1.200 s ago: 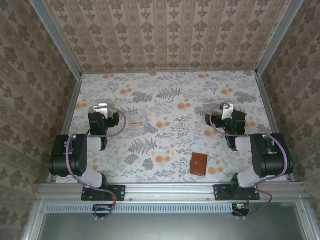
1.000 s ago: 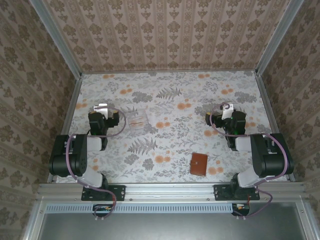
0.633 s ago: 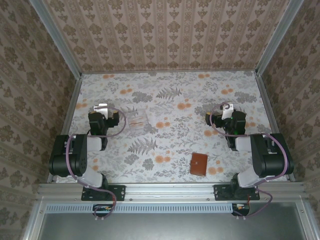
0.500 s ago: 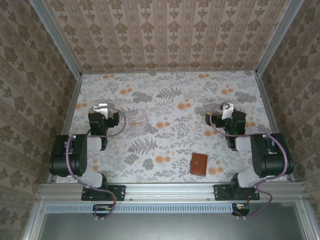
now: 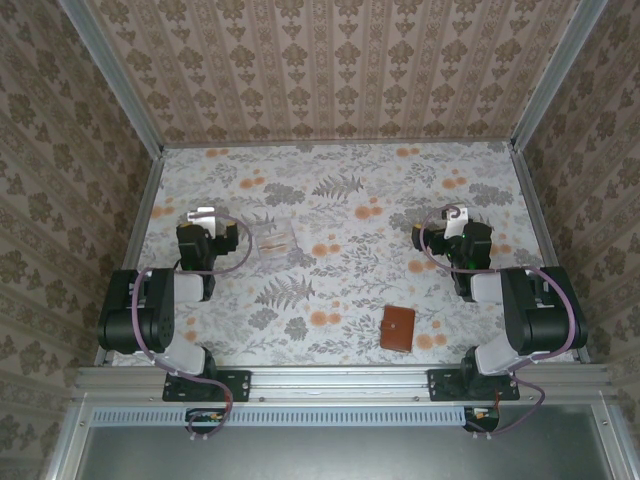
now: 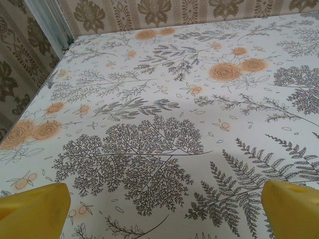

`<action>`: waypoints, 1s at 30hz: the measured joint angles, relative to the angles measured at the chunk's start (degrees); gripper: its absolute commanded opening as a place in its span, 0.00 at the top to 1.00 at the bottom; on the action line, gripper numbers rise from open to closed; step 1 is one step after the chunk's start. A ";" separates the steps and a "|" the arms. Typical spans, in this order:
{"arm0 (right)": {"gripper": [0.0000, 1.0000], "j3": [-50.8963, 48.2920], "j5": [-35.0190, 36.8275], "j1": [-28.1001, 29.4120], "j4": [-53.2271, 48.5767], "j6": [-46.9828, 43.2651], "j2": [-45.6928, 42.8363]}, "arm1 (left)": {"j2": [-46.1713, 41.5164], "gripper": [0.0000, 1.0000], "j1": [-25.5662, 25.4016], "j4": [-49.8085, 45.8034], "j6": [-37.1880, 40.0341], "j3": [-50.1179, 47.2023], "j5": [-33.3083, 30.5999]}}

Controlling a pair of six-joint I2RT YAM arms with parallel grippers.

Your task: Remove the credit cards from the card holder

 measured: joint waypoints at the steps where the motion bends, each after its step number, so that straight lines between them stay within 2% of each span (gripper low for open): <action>1: 0.00 0.00 0.59 0.11 -0.02 0.13 0.00 | 0.00 0.00 0.00 0.00 0.00 0.00 -0.02; 10: 0.00 0.57 4.35 1.27 -3.04 0.15 -1.81 | -0.28 0.00 -0.13 -0.68 0.33 0.00 -0.02; 13: 0.00 1.86 5.33 1.44 -7.37 0.35 -3.50 | -1.38 0.00 -0.52 -1.79 0.63 0.00 -0.28; 17: 0.01 6.38 7.08 1.68 -17.92 1.73 -8.33 | -5.70 0.00 -2.43 -7.56 1.49 1.07 -2.14; 24: 0.10 17.00 8.61 2.62 -41.53 7.13 -16.20 | -13.05 0.00 -7.74 -22.01 1.90 8.59 -8.31; 30: 0.22 24.37 8.63 5.05 -62.03 12.96 -19.19 | -16.61 0.00 -9.53 -39.28 -4.31 18.12 -9.27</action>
